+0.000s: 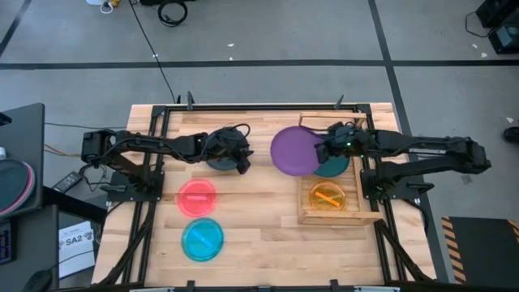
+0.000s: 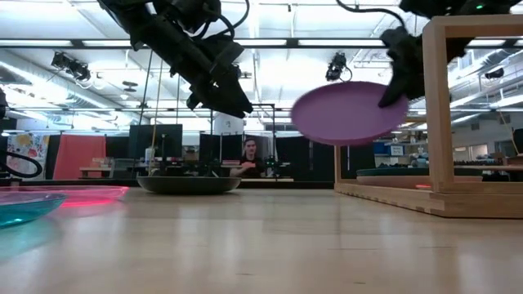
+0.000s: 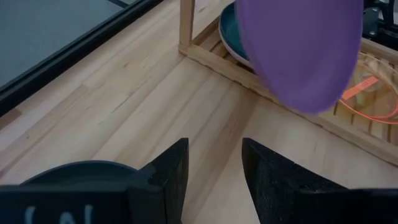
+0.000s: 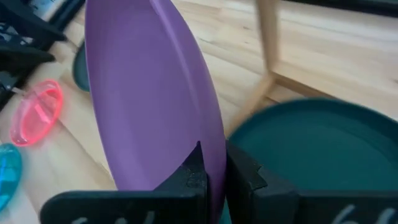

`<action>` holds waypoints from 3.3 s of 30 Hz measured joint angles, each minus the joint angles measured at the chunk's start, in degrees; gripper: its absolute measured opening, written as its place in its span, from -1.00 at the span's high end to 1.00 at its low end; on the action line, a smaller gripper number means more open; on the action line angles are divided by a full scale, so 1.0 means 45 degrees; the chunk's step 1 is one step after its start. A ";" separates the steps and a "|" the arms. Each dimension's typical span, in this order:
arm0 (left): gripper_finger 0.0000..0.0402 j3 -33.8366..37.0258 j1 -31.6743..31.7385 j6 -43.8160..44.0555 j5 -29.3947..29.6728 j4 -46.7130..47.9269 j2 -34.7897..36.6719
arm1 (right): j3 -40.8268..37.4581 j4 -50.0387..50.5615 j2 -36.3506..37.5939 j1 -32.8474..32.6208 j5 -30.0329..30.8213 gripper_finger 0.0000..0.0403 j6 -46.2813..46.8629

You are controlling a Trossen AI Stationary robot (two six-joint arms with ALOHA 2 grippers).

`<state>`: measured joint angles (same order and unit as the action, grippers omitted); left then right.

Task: Place and stack plates onto a shelf
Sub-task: Stack the purple plate on top of the blue plate on the shelf, then stack the light blue plate on top of the orange plate on the shelf

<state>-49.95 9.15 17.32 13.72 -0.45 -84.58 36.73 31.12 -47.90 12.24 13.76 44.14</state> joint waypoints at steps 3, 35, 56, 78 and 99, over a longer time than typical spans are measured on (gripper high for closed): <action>0.22 0.0000 0.0000 0.0004 0.0000 0.0000 0.0000 | 0.0000 0.1471 0.0880 0.0153 -0.0011 0.83 0.0493; 0.22 0.0000 0.0000 0.0004 -0.0005 0.0005 0.0000 | 0.0000 0.6580 0.2817 0.1368 0.0596 0.74 0.1739; 0.22 0.0000 -0.0005 -0.0001 -0.0005 0.0005 0.0000 | 0.0000 0.6561 0.2817 0.1368 0.0596 0.26 0.1923; 0.22 0.0000 -0.0005 0.0002 -0.0007 0.0015 0.0000 | 0.0000 0.7322 0.2651 0.1370 0.0625 -0.31 0.1826; 0.22 0.0000 -0.0005 -0.0006 -0.0050 0.0068 0.0000 | 0.0005 0.7343 0.1126 0.1373 0.0609 -0.32 0.1495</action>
<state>-49.95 9.13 17.30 13.49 -0.14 -84.58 36.75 64.16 -42.83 18.41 16.51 50.87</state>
